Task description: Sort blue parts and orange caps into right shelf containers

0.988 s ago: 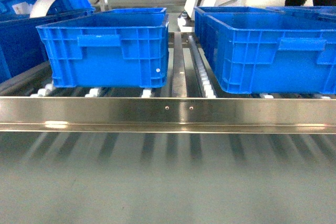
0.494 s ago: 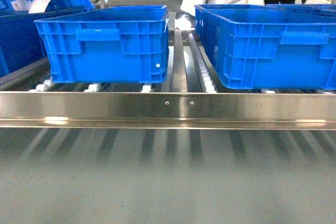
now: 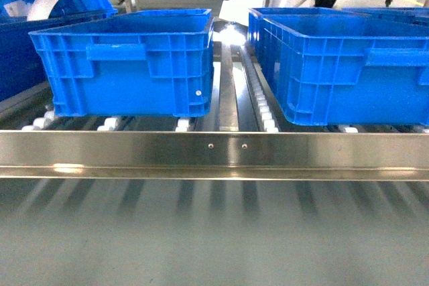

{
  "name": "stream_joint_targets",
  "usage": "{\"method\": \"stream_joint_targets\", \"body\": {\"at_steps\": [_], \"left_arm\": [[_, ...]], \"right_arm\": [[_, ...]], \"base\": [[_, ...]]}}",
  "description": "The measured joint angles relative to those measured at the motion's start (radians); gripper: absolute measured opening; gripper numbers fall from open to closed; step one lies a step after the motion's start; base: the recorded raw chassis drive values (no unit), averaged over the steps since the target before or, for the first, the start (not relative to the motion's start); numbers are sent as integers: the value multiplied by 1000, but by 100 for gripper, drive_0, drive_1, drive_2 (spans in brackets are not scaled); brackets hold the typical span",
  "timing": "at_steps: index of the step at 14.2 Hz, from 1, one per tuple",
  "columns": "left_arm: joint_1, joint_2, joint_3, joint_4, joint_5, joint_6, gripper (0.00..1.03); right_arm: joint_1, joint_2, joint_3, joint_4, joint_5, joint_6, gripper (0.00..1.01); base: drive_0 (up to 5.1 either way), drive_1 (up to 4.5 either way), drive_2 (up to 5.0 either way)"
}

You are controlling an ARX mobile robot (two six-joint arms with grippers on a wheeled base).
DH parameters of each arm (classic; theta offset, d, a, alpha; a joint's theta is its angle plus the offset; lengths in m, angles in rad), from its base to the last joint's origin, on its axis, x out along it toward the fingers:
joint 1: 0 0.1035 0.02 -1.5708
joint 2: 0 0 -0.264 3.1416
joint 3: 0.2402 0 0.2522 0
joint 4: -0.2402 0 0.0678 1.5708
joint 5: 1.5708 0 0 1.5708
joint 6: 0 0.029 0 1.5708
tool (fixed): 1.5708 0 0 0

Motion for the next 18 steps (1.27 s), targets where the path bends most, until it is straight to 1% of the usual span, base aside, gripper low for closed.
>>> {"method": "stream_joint_targets", "body": {"at_steps": [13, 18], "left_arm": [[0, 0, 0, -2, 0, 0, 42], [0, 0, 0, 0, -1, 0, 42]], "right_arm": [[0, 0, 0, -2, 0, 0, 44], [0, 0, 0, 0, 0, 0, 44]], "base": [[-4, 424, -433], [-3, 18, -24]]}}
